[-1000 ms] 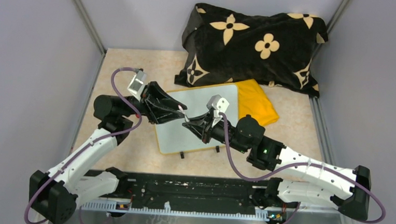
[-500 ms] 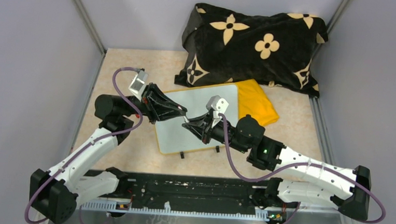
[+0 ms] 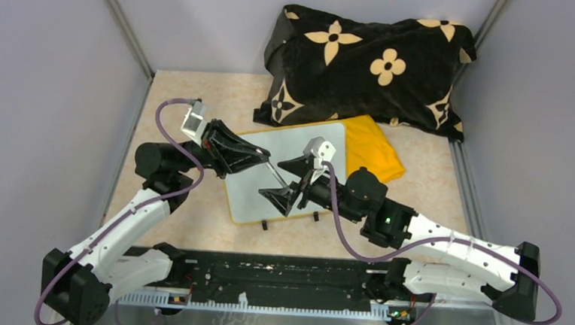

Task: Write a sentence on the whiteboard
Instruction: Adjust the whiteboard marker.

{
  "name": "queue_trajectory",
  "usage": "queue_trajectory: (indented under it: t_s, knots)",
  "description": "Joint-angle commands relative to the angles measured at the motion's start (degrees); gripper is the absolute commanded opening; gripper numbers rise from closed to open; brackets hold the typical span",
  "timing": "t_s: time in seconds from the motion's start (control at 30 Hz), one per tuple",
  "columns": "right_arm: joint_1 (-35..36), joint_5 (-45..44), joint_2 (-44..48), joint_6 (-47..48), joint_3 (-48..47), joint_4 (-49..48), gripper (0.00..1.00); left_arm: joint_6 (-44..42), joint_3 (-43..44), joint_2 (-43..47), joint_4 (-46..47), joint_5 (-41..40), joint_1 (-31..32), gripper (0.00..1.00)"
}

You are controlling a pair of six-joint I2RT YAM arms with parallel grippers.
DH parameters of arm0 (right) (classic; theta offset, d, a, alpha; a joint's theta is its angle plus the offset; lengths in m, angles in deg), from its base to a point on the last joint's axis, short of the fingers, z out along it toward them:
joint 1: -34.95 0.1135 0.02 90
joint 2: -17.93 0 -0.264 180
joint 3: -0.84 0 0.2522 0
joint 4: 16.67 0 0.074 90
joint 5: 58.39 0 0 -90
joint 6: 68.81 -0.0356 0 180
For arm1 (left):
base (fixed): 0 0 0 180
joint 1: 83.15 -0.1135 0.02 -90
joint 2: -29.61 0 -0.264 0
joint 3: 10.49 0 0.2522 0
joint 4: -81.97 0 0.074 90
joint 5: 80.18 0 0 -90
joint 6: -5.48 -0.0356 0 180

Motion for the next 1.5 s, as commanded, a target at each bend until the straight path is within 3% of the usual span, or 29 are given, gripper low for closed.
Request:
queue_trajectory:
  t_s: [0.0,0.3,0.37,0.5,0.73,1.03,1.47]
  knots:
    - [0.45,-3.28,3.55,-2.53,-3.68,-3.77,0.79,3.87,0.64,0.67,6.60,-5.20,0.31,0.00]
    - [0.43,-12.01,10.99,-4.07,4.07,-19.11,0.78,11.37,-0.06,2.59,15.64,-22.99,0.32,0.00]
    - [0.41,-13.20,11.13,-5.45,2.93,-18.40,0.78,13.33,0.83,2.23,17.41,-25.24,0.26,0.00]
    - [-1.75,-7.40,7.92,-9.55,-1.78,-16.44,0.77,18.55,3.31,0.65,19.59,-28.38,0.32,0.00]
    - [-8.03,7.60,1.68,-20.78,-4.95,-27.35,0.77,22.22,4.02,0.63,21.10,-35.13,0.33,0.00]
    - [-9.04,9.51,-5.91,-27.12,-8.51,-38.56,0.72,22.78,3.61,3.17,17.43,-41.30,0.34,0.00]
    - [-10.28,9.31,-14.10,-32.23,-16.11,-38.85,0.53,24.18,2.49,4.49,14.48,-43.99,0.36,0.00]
